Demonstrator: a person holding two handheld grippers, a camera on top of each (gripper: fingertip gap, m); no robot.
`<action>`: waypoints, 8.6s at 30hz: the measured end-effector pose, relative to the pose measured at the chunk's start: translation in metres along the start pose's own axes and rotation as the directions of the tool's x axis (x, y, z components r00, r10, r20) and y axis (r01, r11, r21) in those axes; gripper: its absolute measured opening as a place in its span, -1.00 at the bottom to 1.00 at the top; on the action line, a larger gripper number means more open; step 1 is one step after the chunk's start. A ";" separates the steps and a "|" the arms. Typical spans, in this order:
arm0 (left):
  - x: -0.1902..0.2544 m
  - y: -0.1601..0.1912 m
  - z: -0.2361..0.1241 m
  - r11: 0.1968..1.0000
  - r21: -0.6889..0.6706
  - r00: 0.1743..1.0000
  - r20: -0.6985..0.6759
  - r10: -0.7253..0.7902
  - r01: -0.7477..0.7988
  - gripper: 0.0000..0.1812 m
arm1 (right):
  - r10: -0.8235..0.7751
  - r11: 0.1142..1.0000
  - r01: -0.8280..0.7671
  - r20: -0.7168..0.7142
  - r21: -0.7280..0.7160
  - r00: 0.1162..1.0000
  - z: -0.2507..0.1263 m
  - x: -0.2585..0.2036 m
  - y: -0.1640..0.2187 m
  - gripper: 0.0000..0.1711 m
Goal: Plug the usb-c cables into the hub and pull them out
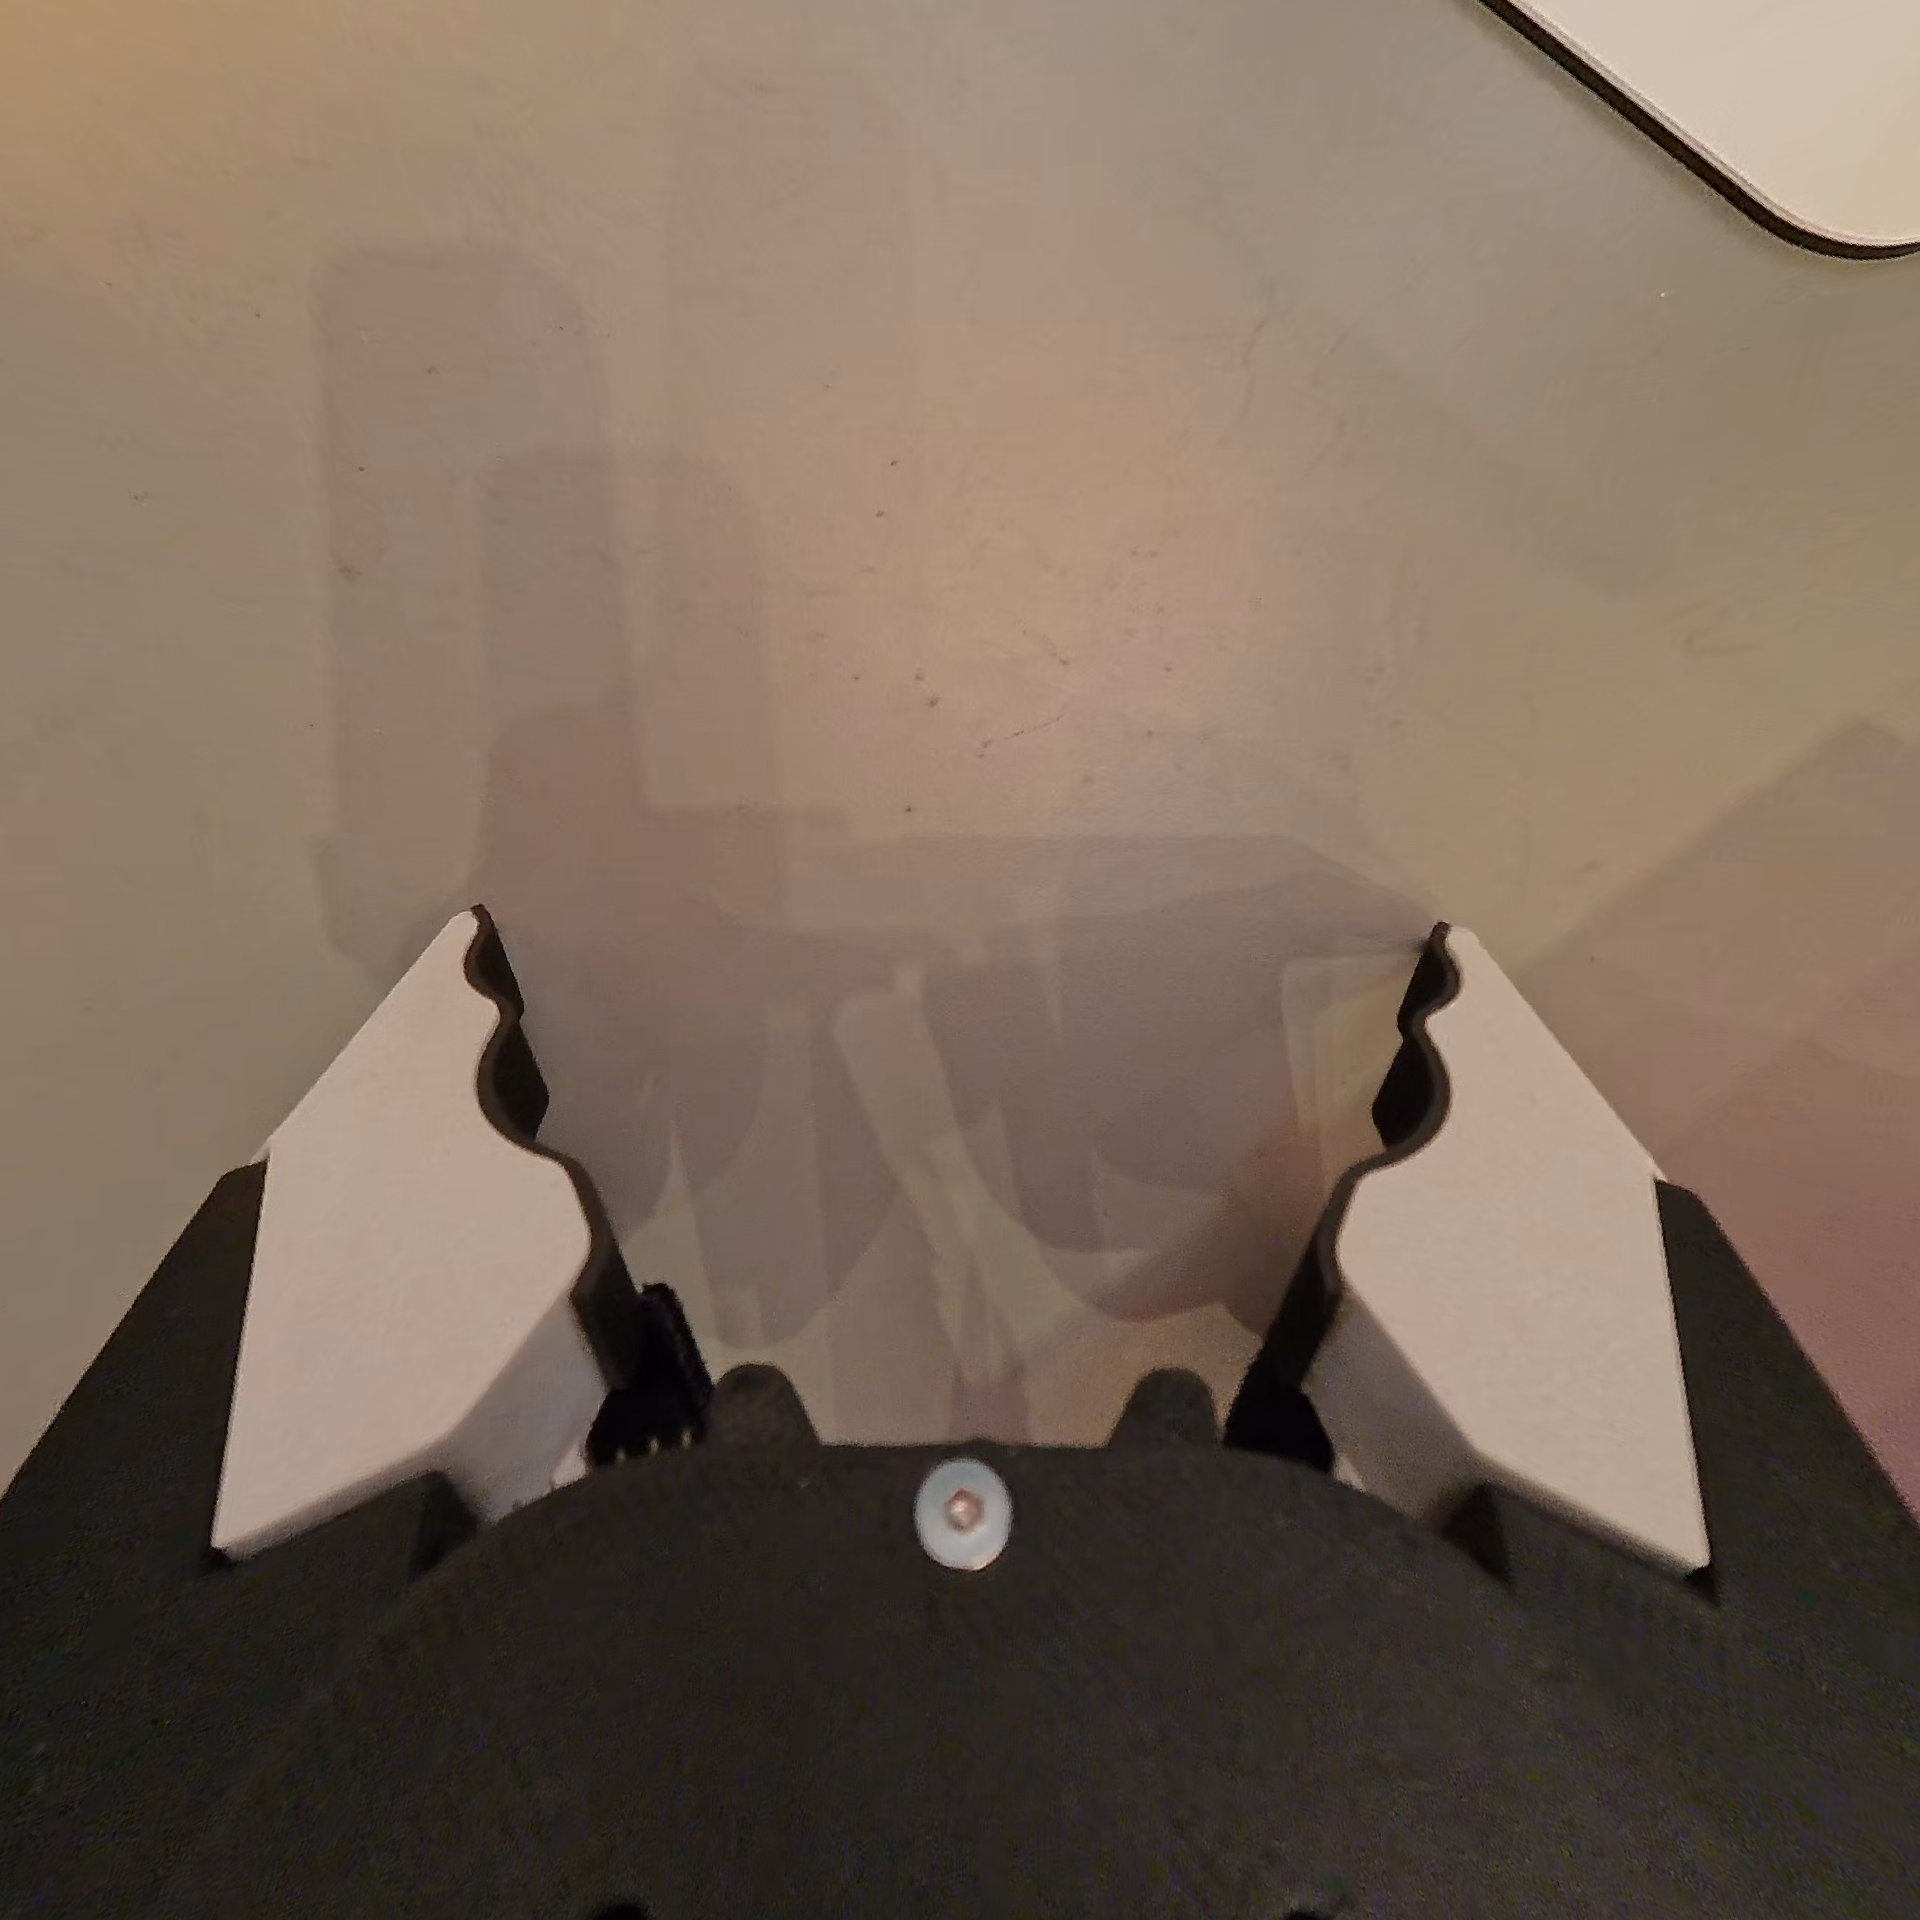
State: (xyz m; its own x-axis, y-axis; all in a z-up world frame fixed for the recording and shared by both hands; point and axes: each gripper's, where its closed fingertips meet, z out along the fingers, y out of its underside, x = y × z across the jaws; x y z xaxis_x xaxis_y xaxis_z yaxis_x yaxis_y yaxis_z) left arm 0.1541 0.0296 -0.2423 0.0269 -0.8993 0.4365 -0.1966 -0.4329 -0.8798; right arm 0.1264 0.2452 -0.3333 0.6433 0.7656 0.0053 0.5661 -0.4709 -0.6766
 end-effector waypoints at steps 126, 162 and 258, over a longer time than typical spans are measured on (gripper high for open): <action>-0.078 -0.032 -0.126 0.977 0.103 0.857 0.503 0.110 -0.186 -0.16 | 0.000 1.000 0.000 0.000 0.000 1.000 0.000 0.000 0.000 0.86; -0.092 -0.115 -0.220 0.924 0.222 0.744 0.661 0.092 -0.311 -0.16 | 0.509 0.810 -0.531 0.151 0.248 0.847 0.009 0.032 -0.070 0.60; -0.145 0.031 -0.422 0.996 0.091 -0.032 0.995 -0.091 0.018 -0.96 | -0.194 0.781 0.134 0.032 0.609 0.980 -0.092 -0.189 -0.150 -0.80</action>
State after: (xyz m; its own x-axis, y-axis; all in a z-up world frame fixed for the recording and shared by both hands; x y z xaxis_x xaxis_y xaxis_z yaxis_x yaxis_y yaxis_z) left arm -0.2693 0.1731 -0.2538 0.9926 0.0059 -0.1215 -0.1057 -0.4529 -0.8853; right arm -0.0334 0.1309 -0.1651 0.5043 0.8562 0.1125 0.2147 0.0019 -0.9767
